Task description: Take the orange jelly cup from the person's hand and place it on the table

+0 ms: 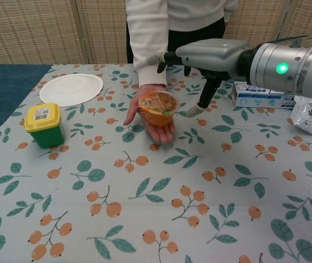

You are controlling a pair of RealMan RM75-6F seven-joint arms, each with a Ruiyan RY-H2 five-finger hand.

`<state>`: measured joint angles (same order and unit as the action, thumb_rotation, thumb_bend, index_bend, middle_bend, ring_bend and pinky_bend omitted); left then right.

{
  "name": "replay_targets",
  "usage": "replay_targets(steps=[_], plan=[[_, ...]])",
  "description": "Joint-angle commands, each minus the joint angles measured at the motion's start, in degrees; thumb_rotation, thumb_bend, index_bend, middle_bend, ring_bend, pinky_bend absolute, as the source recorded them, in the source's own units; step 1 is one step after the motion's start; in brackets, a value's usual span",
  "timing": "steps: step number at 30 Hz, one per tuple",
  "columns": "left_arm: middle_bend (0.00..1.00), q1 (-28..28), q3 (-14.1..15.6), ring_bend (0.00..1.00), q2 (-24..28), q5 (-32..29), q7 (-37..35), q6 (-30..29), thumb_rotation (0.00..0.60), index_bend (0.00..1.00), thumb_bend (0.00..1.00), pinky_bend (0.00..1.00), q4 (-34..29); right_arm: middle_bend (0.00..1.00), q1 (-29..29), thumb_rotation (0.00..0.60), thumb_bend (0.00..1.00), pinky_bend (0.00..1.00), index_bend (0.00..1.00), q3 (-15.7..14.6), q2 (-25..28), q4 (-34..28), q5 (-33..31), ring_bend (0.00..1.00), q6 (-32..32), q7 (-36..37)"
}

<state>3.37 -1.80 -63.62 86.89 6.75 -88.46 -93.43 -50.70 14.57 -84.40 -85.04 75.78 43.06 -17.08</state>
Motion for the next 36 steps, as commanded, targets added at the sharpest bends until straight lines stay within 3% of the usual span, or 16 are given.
replay_targets(steps=[1, 14, 30, 36], plan=[[0.05, -0.17, 0.04, 0.11, 0.05, -0.14, -0.11, -0.06, 0.600, 0.01, 0.28, 0.07, 0.08, 0.14, -2.45, 0.600, 0.13, 0.24, 0.00, 0.29, -2.79, 3.19, -2.04, 0.10, -1.74, -0.70], [0.05, -1.32, 0.25, 0.11, 0.08, -1.02, -1.41, -0.53, 0.600, 0.01, 0.28, 0.07, 1.23, 0.14, -7.73, 0.600, 0.13, 0.24, 0.00, 0.42, -9.01, 11.64, -6.82, 0.10, -4.31, -1.95], [0.05, -1.78, 0.23, 0.11, -0.66, -1.71, -2.69, 0.01, 0.600, 0.01, 0.28, 0.07, 2.80, 0.16, -10.23, 0.600, 0.13, 0.24, 0.00, -1.16, -12.13, 16.11, -9.35, 0.10, -4.57, -2.52], [0.05, -1.72, 0.16, 0.11, -0.98, -1.84, -3.13, 0.36, 0.600, 0.01, 0.28, 0.07, 3.30, 0.25, -10.26, 0.600, 0.19, 0.29, 0.13, -1.74, -13.02, 17.04, -7.60, 0.16, -2.79, -1.37]])
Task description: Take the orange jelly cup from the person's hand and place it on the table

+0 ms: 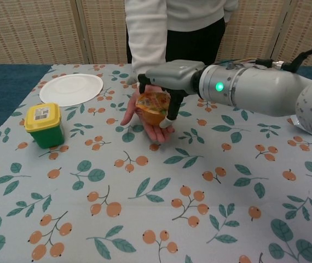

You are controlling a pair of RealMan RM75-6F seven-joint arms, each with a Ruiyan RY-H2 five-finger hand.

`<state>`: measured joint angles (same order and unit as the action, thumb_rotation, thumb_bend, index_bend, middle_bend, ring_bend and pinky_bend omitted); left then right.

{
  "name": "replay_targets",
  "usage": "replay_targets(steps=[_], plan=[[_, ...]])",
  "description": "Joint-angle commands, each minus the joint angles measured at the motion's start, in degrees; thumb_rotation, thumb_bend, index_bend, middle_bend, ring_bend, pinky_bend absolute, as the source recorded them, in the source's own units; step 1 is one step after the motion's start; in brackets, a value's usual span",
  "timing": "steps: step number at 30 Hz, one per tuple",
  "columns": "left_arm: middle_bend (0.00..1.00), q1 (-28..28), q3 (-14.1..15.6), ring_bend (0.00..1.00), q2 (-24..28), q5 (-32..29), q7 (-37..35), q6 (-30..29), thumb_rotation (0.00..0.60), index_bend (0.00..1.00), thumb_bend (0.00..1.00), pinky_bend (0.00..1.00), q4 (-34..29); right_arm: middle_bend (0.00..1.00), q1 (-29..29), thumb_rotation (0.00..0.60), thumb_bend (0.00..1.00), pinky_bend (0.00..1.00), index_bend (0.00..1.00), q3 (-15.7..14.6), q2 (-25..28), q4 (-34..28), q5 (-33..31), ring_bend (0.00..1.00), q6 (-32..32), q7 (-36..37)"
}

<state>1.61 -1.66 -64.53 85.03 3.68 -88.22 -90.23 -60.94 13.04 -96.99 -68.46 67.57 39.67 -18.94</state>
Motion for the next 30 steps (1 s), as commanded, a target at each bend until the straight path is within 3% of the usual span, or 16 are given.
replay_targets(steps=[1, 12, 19, 30], plan=[[0.05, 0.07, 0.03, 0.11, -0.11, 0.04, -0.06, 0.19, 0.600, 0.01, 0.28, 0.07, 0.13, 0.27, -0.05, 0.600, 0.21, 0.31, 0.15, -0.28, -0.65, 0.66, 0.89, 0.18, 0.85, 0.70], [0.04, -0.26, 0.00, 0.11, -0.37, -0.59, -0.94, 0.49, 0.600, 0.01, 0.28, 0.07, 0.92, 0.30, -0.62, 0.600, 0.30, 0.37, 0.24, -0.79, -2.58, 2.45, 0.88, 0.22, 1.40, 0.44], [0.04, -0.49, 0.09, 0.11, -0.58, -0.59, -1.64, 0.49, 0.600, 0.01, 0.28, 0.07, 1.59, 0.36, -0.21, 0.600, 0.42, 0.48, 0.38, -0.72, -2.66, 2.42, 1.37, 0.29, 2.23, 2.21], [0.04, -0.28, -0.28, 0.11, -0.20, -0.26, -1.80, 0.38, 0.600, 0.01, 0.28, 0.07, 1.49, 0.37, 3.21, 0.600, 0.43, 0.51, 0.40, 1.48, 4.55, -5.72, 2.75, 0.32, 7.41, 7.77]])
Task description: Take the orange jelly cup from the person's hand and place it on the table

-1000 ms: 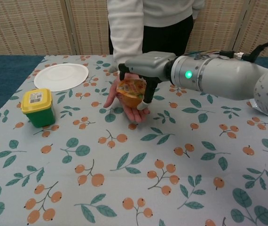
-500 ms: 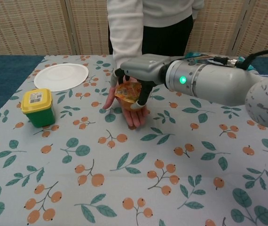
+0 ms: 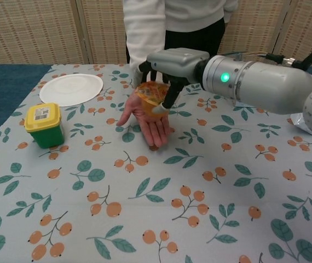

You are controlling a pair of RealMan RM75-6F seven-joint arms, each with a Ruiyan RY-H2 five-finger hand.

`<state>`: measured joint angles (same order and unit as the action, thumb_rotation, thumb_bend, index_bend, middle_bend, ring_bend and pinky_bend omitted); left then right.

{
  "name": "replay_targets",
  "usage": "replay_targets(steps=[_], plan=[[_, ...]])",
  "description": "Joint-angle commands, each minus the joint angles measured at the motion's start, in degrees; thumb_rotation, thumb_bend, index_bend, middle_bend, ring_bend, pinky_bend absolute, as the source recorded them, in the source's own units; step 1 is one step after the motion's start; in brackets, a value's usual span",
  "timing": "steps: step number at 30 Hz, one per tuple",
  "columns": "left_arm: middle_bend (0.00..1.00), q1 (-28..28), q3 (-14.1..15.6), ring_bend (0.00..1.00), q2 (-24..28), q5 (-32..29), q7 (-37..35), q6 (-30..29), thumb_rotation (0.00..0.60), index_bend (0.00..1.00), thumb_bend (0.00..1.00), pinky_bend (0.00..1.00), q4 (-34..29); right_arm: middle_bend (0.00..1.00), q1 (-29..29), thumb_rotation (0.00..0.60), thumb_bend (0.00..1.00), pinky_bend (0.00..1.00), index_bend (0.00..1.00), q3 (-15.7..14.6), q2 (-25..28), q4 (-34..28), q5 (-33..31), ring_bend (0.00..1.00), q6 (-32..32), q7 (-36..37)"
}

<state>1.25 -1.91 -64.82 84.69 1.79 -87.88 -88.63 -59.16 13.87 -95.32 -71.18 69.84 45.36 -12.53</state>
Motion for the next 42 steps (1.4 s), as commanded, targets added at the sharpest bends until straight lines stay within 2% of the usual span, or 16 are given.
replay_targets(steps=[1, 8, 12, 24, 33, 35, 40, 42], plan=[[0.04, 0.10, -0.04, 0.11, 0.12, 0.15, 0.14, 0.04, 0.600, 0.01, 0.28, 0.07, -0.18, 0.37, 1.94, 0.600, 0.43, 0.51, 0.40, 0.69, 3.99, -4.14, 0.63, 0.32, 2.29, 1.56], [0.04, 0.54, -0.20, 0.11, 0.11, 0.56, 0.71, 0.26, 0.600, 0.01, 0.28, 0.07, -0.78, 0.38, 6.45, 0.600, 0.43, 0.51, 0.40, -1.12, 13.28, -11.34, 1.68, 0.32, 5.19, 1.27], [0.04, 0.77, -0.22, 0.11, -0.06, 0.94, 1.04, 0.26, 0.600, 0.01, 0.28, 0.07, -1.07, 0.38, 8.34, 0.600, 0.43, 0.51, 0.40, -3.06, 15.85, -12.03, 1.57, 0.32, 5.25, 0.53], [0.04, 1.35, -0.29, 0.11, 0.05, 1.86, 2.05, 0.24, 0.600, 0.01, 0.28, 0.07, -1.99, 0.38, 13.01, 0.600, 0.43, 0.51, 0.40, -8.19, 15.47, -9.03, 2.28, 0.32, 4.96, 2.36], [0.04, 1.46, -0.10, 0.11, 0.18, 2.12, 2.75, 0.31, 0.600, 0.01, 0.28, 0.07, -2.64, 0.34, 14.03, 0.600, 0.41, 0.51, 0.40, -9.60, 11.71, -4.31, 2.82, 0.31, 3.24, 3.79], [0.04, 1.47, -0.06, 0.11, 0.20, 2.14, 2.86, 0.33, 0.600, 0.01, 0.28, 0.07, -2.68, 0.31, 13.97, 0.600, 0.40, 0.49, 0.36, -9.74, 11.00, -3.31, 2.59, 0.27, 2.49, 3.43], [0.04, 1.46, -0.02, 0.11, 0.09, 2.01, 2.88, 0.39, 0.600, 0.01, 0.28, 0.07, -2.62, 0.14, 14.10, 0.600, 0.32, 0.34, 0.05, -9.80, 10.68, -3.04, 2.26, 0.13, 1.60, 2.87], [0.04, 1.44, 0.02, 0.11, 0.05, 1.94, 2.86, 0.43, 0.600, 0.01, 0.28, 0.07, -2.54, 0.10, 14.19, 0.600, 0.31, 0.31, 0.01, -9.69, 10.97, -3.38, 2.07, 0.09, 1.47, 2.68]])
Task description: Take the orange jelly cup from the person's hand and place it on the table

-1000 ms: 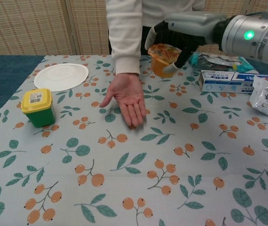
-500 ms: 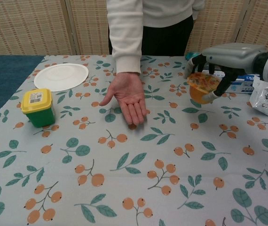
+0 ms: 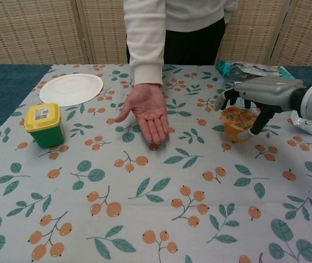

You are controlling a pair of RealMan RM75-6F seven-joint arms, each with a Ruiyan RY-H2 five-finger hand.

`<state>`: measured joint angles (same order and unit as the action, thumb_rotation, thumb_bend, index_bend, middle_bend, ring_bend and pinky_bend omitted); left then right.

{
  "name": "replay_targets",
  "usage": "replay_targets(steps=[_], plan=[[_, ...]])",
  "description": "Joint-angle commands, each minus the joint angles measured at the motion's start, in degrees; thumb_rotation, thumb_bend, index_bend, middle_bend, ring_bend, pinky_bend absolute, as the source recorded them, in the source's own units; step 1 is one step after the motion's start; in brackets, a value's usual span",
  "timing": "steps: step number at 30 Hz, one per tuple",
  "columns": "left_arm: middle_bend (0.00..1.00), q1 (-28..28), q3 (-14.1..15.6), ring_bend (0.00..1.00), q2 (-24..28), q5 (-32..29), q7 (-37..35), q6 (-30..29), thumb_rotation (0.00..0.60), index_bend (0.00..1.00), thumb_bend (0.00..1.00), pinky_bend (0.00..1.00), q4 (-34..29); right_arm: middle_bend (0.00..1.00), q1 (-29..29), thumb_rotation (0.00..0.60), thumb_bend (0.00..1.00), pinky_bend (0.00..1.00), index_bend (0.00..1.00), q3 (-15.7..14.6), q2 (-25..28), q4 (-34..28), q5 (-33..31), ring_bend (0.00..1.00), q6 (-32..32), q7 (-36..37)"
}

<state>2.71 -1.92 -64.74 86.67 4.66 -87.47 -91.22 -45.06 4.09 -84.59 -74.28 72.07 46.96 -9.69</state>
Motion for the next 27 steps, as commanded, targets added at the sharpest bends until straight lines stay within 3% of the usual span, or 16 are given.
replay_targets(steps=[1, 6, 15, 21, 27], plan=[[0.04, -0.03, 0.05, 0.11, -0.03, -0.05, 0.00, 0.04, 0.600, 0.01, 0.28, 0.07, 0.07, 0.08, 0.16, 0.600, 0.31, 0.30, 0.00, 0.15, 0.50, -0.58, -0.28, 0.08, -0.13, -0.30], [0.04, 0.16, -0.02, 0.11, -0.04, 0.00, 0.00, 0.18, 0.600, 0.01, 0.28, 0.07, 0.08, 0.04, 1.59, 0.600, 0.31, 0.27, 0.00, 0.66, 3.48, -3.92, -0.55, 0.05, 1.81, -0.36], [0.04, 0.97, -0.29, 0.11, -0.07, 0.23, 0.30, 0.83, 0.600, 0.01, 0.28, 0.07, -0.26, 0.04, 7.48, 0.600, 0.31, 0.27, 0.00, 0.33, 13.92, -13.19, 0.89, 0.05, 9.78, -0.02], [0.04, 1.29, -0.45, 0.11, -0.28, 0.10, 0.51, 1.09, 0.600, 0.01, 0.28, 0.07, -0.36, 0.15, 14.53, 0.600, 0.31, 0.27, 0.00, -0.78, 19.22, -17.52, 5.13, 0.09, 21.81, -0.83], [0.04, 1.75, -0.69, 0.11, 0.02, -0.23, 1.55, 1.58, 0.600, 0.01, 0.28, 0.07, -1.17, 0.23, 23.14, 0.600, 0.31, 0.30, 0.09, -2.76, 24.55, -21.78, 7.19, 0.16, 32.52, 0.07]])
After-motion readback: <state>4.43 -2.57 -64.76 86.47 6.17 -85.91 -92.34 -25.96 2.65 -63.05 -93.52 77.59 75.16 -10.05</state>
